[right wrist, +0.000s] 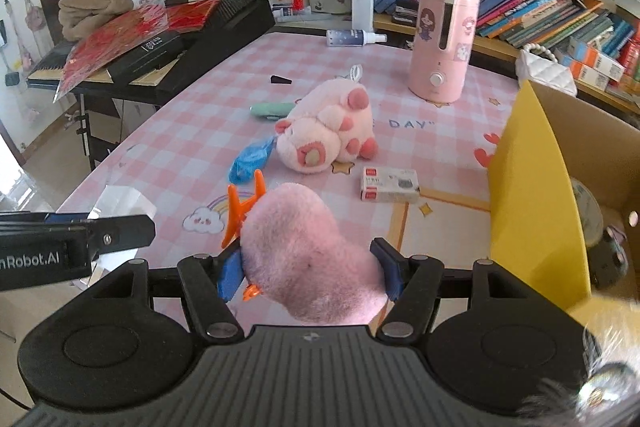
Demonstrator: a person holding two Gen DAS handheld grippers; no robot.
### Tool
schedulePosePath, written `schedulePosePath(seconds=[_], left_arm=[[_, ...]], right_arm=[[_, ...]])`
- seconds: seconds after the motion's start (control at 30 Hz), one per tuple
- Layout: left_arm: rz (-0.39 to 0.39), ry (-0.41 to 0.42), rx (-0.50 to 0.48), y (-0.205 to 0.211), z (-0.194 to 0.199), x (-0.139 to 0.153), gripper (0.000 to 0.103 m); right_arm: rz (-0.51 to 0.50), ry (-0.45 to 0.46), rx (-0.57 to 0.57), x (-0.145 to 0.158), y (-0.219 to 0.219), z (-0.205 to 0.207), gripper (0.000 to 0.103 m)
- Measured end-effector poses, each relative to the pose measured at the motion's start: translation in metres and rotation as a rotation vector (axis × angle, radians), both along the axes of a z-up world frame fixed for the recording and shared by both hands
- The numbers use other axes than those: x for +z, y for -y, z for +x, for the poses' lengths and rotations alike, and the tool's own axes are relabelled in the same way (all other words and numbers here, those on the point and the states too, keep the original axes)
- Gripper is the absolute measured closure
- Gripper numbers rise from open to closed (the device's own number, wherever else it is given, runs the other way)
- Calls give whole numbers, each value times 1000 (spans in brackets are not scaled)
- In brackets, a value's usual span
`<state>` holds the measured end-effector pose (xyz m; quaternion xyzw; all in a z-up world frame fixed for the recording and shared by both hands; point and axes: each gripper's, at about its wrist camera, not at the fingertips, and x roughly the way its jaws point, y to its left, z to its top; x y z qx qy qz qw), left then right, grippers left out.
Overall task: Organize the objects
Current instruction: 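Grasp the white charger with the left tool while the right tool grasps the pink plush, then carry the charger and pink plush toward the yellow box with both tools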
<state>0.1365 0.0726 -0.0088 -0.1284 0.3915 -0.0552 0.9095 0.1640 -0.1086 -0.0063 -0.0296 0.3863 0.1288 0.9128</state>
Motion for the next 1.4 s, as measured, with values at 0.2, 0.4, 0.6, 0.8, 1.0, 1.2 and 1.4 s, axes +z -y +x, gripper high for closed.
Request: schedulePosePath(seconds=[0.2, 0.4, 0.6, 0.8, 1.0, 1.2, 1.4], left_arm=[[-15, -14, -31, -3, -32, -5, 61], [-11, -15, -63, -4, -63, -5, 61], [-9, -11, -76, -7, -85, -1, 61], [2, -5, -107, -6, -104, 1, 61], [14, -10, -164, 2, -120, -1, 61], [15, -17, -235, 15, -129, -3, 61], [12, -18, -320, 35, -130, -4, 61]], right_arm=[[-7, 2, -33, 0, -4, -34, 40], [-5, 1, -55, 0, -9, -68, 40], [4, 9, -73, 2, -12, -98, 40], [17, 15, -101, 3, -10, -124, 40], [32, 12, -157, 0, -2, -150, 40], [36, -2, -231, -2, 12, -170, 40], [31, -5, -319, -3, 32, -186, 40]])
